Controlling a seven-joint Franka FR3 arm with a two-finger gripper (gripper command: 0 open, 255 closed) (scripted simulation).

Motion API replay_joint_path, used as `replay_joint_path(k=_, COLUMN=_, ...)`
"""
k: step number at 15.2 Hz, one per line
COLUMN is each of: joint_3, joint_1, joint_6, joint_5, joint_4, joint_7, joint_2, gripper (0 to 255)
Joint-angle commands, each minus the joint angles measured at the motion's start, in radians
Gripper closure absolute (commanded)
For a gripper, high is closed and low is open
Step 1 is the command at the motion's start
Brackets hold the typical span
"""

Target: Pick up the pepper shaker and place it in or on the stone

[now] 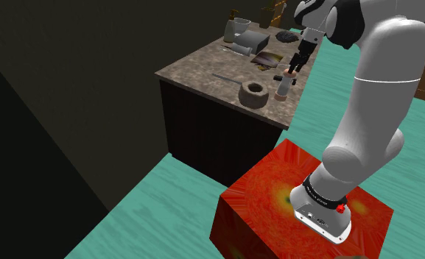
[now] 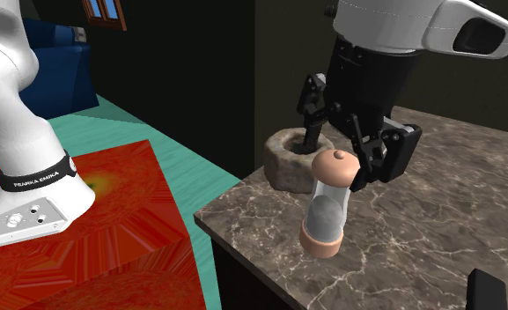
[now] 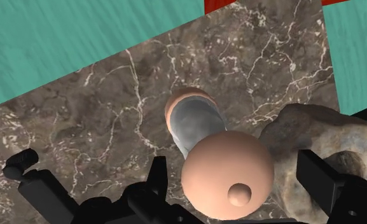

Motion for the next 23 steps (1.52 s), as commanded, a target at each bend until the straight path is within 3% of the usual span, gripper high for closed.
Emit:
replay_joint_path(k=1, joint_3=0.004, joint_1=0.002, joint_6=0.029, joint_5=0.008, joint_4=-0.025, joint_7=-0.006, joint_2=0.007, gripper=0)
replay_joint_path(k=9, joint_3=0.004, joint_1=0.002, joint_6=0.029, joint_5=0.008, joint_4=-0.025, joint_7=-0.006, joint_2=0.007, gripper=0)
replay_joint_path(k=10, joint_3=0.004, joint_1=0.002, joint_6=0.029, joint_5=0.008, joint_4=-0.025, joint_7=-0.006, joint_2=0.007, gripper=255)
replay_joint_path(k=19, joint_3=0.004, joint_1=0.003, joint_6=0.029, joint_5=0.008, joint_4=-0.025, joint_7=-0.006, joint_2=0.007, gripper=255)
replay_joint_path(k=23, joint_3=-0.003, joint_1=0.005, joint_6=-0.014, joint_5=-0.009, joint_4=0.006, joint_7=0.009, joint_2=-0.012, gripper=255)
